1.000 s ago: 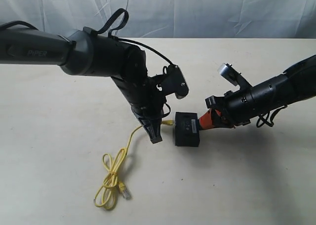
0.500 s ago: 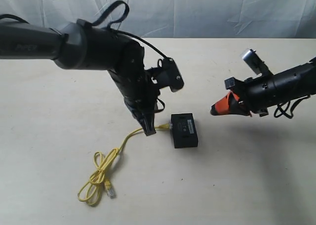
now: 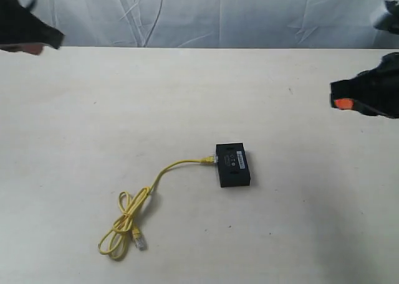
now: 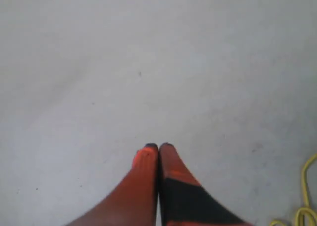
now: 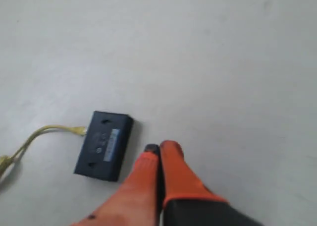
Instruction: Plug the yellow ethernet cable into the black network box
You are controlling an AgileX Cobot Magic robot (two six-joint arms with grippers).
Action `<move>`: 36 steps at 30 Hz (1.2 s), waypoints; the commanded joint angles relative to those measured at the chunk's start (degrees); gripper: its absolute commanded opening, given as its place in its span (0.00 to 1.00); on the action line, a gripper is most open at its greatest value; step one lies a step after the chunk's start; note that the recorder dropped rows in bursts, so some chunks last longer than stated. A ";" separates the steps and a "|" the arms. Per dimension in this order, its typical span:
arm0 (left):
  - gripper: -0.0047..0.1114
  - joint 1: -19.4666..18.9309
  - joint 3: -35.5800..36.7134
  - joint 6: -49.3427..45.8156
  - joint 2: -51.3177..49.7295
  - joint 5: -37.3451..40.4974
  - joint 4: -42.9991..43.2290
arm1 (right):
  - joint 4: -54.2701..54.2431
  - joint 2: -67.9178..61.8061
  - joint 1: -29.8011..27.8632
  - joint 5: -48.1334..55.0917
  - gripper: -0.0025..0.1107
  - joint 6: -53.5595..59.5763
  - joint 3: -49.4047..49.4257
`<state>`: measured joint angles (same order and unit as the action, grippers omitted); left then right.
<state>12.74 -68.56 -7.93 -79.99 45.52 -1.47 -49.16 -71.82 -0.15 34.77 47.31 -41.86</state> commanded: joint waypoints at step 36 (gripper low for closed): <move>0.04 -2.86 22.21 0.15 52.55 -12.06 -1.16 | 43.07 70.67 0.15 -16.48 0.01 -34.85 24.05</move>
<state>10.14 -46.61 -7.74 -27.85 33.67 -2.80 -13.54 -1.43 -0.15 17.91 23.58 -19.20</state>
